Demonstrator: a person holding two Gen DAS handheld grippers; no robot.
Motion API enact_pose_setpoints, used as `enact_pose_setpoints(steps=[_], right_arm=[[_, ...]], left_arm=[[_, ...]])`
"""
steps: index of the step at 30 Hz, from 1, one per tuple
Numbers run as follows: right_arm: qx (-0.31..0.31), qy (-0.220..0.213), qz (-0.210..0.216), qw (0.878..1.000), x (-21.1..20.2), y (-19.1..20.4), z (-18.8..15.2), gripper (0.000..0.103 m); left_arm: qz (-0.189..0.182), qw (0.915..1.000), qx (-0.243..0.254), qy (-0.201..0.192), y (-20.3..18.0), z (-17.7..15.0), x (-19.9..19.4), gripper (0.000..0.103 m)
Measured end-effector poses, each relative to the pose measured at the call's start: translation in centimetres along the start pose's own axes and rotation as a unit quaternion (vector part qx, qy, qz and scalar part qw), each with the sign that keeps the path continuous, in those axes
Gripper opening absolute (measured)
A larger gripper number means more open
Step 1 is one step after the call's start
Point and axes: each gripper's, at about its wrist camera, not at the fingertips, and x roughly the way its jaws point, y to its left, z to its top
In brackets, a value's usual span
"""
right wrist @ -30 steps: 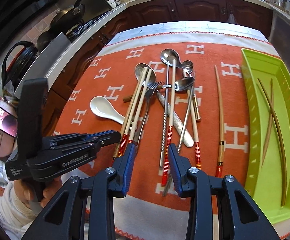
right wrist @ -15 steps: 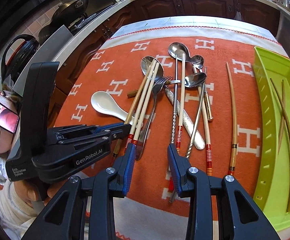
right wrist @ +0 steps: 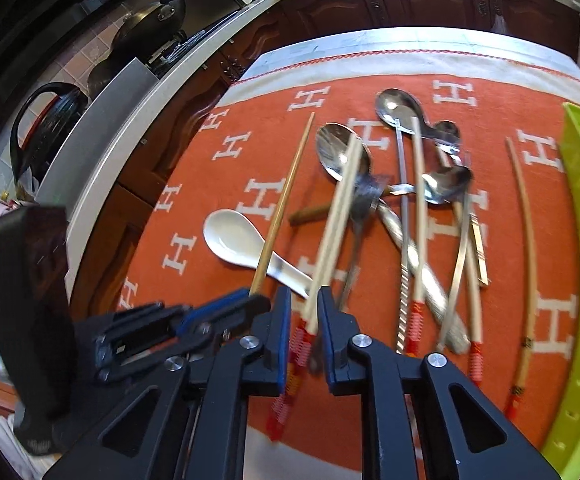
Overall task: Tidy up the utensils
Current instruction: 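Lift both chopsticks, carry them into the green tray and release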
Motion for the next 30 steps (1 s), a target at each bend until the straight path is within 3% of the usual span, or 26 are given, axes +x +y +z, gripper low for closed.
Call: enact_pose_setpoints(steps=[15,20,24,30], right_arm=[[-0.001,0.032,-0.062,0.998,5.4,0.6,2.4,0.009],[-0.002,0.024,-0.073,0.997,6.3,1.2,2.3,0.008],[0.017,0.019,-0.062,0.998,5.5,0.9,2.0,0.005],[0.040,0.002,-0.039,0.998,1.1,-0.2,1.4,0.005]], left_arm=[[0.003,0.9998,-0.019,-0.010,2.2,-0.2,-1.6,0.004],[0.004,0.9996,-0.025,-0.010,2.6,-0.2,-1.9,0.004],[0.003,0.9996,-0.024,-0.015,2.4,0.1,-2.4,0.004],[-0.019,0.9996,-0.013,-0.014,0.8,0.8,-3.5,0.004]])
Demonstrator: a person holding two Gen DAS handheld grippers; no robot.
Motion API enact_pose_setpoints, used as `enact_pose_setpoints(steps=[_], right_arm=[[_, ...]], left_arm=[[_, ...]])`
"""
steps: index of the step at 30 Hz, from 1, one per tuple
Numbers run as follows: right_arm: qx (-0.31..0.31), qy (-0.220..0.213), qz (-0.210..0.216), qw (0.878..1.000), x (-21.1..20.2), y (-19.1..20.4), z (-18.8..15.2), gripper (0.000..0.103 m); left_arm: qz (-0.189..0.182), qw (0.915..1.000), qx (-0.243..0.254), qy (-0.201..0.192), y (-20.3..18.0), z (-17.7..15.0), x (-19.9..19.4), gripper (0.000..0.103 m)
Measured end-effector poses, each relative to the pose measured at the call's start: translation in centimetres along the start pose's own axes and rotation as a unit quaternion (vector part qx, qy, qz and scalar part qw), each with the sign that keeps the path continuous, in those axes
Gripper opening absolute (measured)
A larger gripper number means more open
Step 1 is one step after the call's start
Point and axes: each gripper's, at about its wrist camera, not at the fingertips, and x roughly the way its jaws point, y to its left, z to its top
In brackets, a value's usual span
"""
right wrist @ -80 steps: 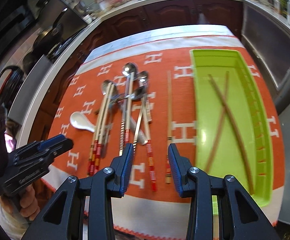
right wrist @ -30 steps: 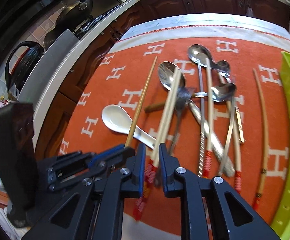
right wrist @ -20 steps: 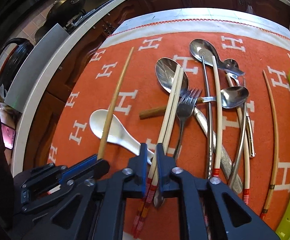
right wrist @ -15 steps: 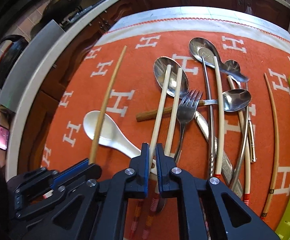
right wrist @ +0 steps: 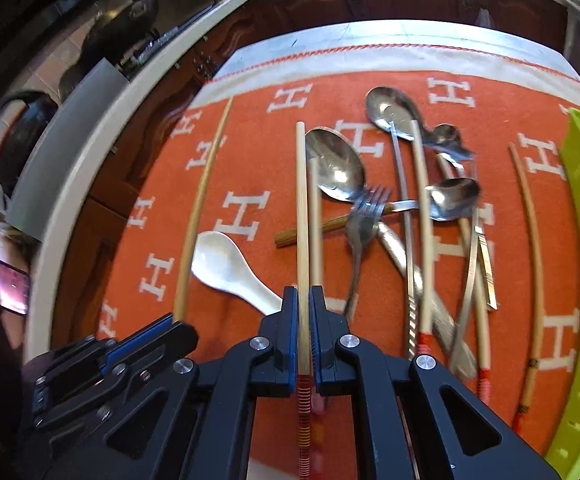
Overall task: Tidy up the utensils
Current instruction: 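Lift both chopsticks, carry them into the green tray and release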
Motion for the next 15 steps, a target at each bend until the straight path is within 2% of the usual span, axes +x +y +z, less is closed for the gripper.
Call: enact_pose_setpoints(steps=[4,8,12,15], right_arm=[[0.028,-0.019,0.005,0.999,-3.6,-2.3,-0.7,0.005],[0.062,-0.053,-0.005,0.997,-8.8,-6.4,-1.5,0.005],[0.085,-0.086,-0.041,0.992,-13.7,-11.3,-1.8,0.005],[0.096,-0.103,-0.087,0.986,-16.1,-14.6,-1.7,0.005]], left_arm=[[-0.028,0.9994,0.021,0.004,-2.9,0.5,-0.3,0.004],[-0.064,0.9962,0.058,0.012,-7.6,1.4,0.2,0.004],[-0.090,0.9919,0.086,0.021,-12.6,2.5,1.2,0.004],[-0.107,0.9889,0.096,0.037,-16.2,3.3,2.7,0.004]])
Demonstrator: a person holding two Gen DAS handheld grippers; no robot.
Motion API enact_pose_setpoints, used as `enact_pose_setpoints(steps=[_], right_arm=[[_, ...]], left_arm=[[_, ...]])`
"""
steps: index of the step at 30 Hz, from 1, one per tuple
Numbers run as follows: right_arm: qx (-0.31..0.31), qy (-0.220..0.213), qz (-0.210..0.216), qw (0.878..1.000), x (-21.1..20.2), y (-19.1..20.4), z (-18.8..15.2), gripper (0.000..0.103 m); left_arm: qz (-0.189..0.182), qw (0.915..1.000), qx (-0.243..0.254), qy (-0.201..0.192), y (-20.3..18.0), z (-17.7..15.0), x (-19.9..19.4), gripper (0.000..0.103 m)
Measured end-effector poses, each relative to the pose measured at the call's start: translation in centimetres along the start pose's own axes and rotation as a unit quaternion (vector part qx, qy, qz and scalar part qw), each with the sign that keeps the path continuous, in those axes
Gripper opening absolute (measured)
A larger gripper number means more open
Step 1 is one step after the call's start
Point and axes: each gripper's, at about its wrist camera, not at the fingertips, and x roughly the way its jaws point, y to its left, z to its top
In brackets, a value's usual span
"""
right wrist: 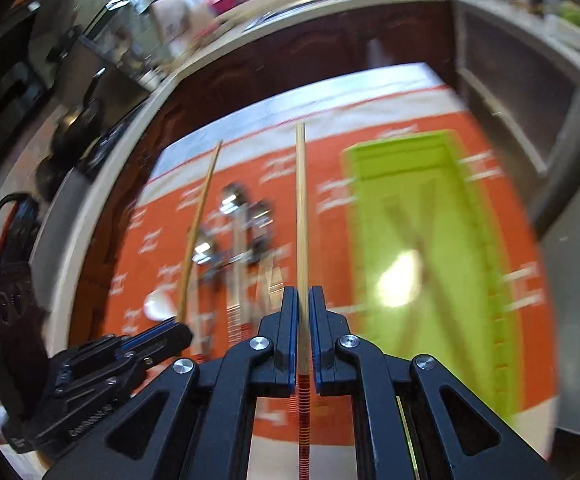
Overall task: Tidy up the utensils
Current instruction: 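Lift both chopsticks, carry them into the green tray and release, then grip the crossed chopsticks in the tray with the right tool and straighten them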
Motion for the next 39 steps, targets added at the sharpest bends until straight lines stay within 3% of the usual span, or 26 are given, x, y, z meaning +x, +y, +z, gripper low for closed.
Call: enact_pose_setpoints(steps=[4,7,15,18,21,23,27,31,36,39], right_arm=[[-0.007,0.011,-0.047,0.999,0.6,-3.4,0.9,0.005],[-0.010,0.032,-0.060,0.998,2.2,-5.1,1.4,0.005],[-0.006,0.072,-0.064,0.995,6.3,-8.4,1.2,0.005],[0.001,0.093,-0.048,0.994,7.5,-8.7,0.7,0.008],[0.013,0.107,-0.036,0.994,8.8,-9.1,0.3,0.019],[0.012,0.107,-0.030,0.994,9.1,-8.7,0.1,0.021],[0.012,0.110,-0.020,0.994,9.5,-7.7,-0.3,0.027],[0.043,0.123,0.022,0.991,9.5,-7.5,-0.5,0.027],[0.058,0.125,0.024,0.990,8.9,-7.4,-0.8,0.027],[0.040,0.123,-0.010,0.992,8.6,-7.1,-1.2,0.027]], left_arm=[[-0.013,0.9997,0.000,0.018,-3.5,1.2,3.2,0.004],[-0.015,0.9991,-0.001,0.040,-5.1,1.7,6.2,0.004],[-0.017,0.9950,-0.014,0.097,-5.9,0.2,11.3,0.004],[-0.014,0.9949,0.002,0.100,-6.1,-0.4,11.1,0.005],[-0.018,0.9949,0.009,0.099,-6.0,-0.8,10.2,0.005],[-0.020,0.9953,0.017,0.093,-5.8,-0.9,9.2,0.005],[-0.009,0.9965,0.041,0.072,-5.4,-1.1,6.4,0.005],[0.018,0.9970,0.061,0.043,-4.9,-1.2,3.9,0.005],[0.046,0.9958,0.072,0.035,-3.5,-1.7,1.9,0.005],[0.060,0.9954,0.065,0.037,-2.6,-2.3,1.3,0.005]])
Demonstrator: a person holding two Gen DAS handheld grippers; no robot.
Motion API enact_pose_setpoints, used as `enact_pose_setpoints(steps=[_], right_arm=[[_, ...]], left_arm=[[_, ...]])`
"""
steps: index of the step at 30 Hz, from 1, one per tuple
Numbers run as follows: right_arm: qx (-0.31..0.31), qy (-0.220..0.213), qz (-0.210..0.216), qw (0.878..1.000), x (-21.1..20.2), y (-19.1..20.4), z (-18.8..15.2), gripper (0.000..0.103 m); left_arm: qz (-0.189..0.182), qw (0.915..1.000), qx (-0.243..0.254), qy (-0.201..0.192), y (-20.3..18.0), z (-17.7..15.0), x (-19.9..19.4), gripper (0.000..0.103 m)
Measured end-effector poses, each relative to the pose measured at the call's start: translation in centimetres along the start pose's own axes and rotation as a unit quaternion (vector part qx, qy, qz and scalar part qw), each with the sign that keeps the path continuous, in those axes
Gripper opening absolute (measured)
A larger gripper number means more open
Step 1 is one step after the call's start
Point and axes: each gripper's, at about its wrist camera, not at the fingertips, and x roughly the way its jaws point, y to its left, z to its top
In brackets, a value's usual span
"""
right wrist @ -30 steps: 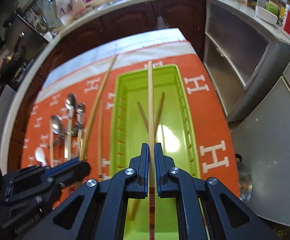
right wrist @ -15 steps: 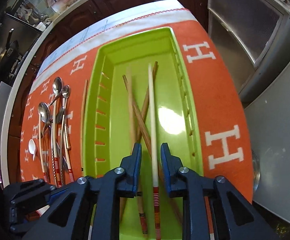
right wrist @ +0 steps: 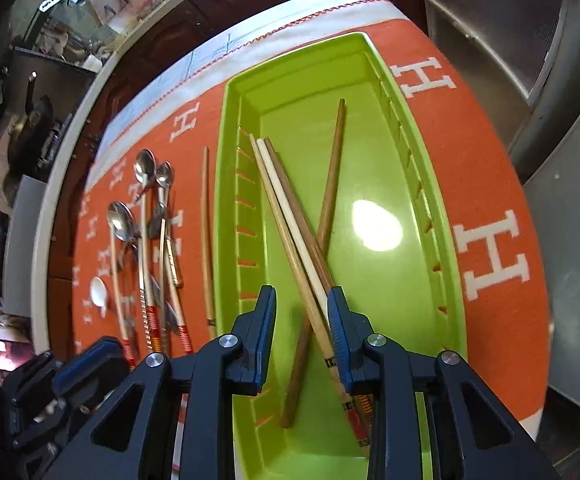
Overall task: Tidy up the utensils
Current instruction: 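Grip the crossed chopsticks in the tray with the right tool and straighten them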
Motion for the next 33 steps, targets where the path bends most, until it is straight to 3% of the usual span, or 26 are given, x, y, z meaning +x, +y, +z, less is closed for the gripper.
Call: enact_pose_setpoints(steps=[9,15,18,21,22,33], right_arm=[[-0.003,0.007,-0.020,1.000,0.9,0.7,-1.3,0.034],[-0.070,-0.018,-0.111,0.991,1.6,3.7,-1.9,0.036],[-0.094,-0.025,-0.152,0.984,1.5,4.0,-2.3,0.021],[-0.103,-0.039,-0.177,0.978,0.9,4.0,-2.7,0.017],[-0.103,-0.040,-0.178,0.978,0.6,4.0,-2.8,0.012],[-0.076,-0.043,-0.147,0.985,-3.3,2.7,-2.1,0.013]], left_arm=[[0.016,0.9996,-0.023,-0.009,3.0,-1.7,-1.1,0.005],[0.015,0.9993,-0.033,-0.006,3.8,-2.2,-1.3,0.005],[0.016,0.9992,-0.037,-0.009,4.1,-2.3,-1.5,0.005],[0.019,0.9989,-0.042,-0.010,4.5,-2.2,-1.7,0.005],[0.019,0.9988,-0.044,-0.012,4.6,-2.2,-1.8,0.005],[0.021,0.9969,-0.073,-0.019,6.5,-2.1,-2.3,0.005]])
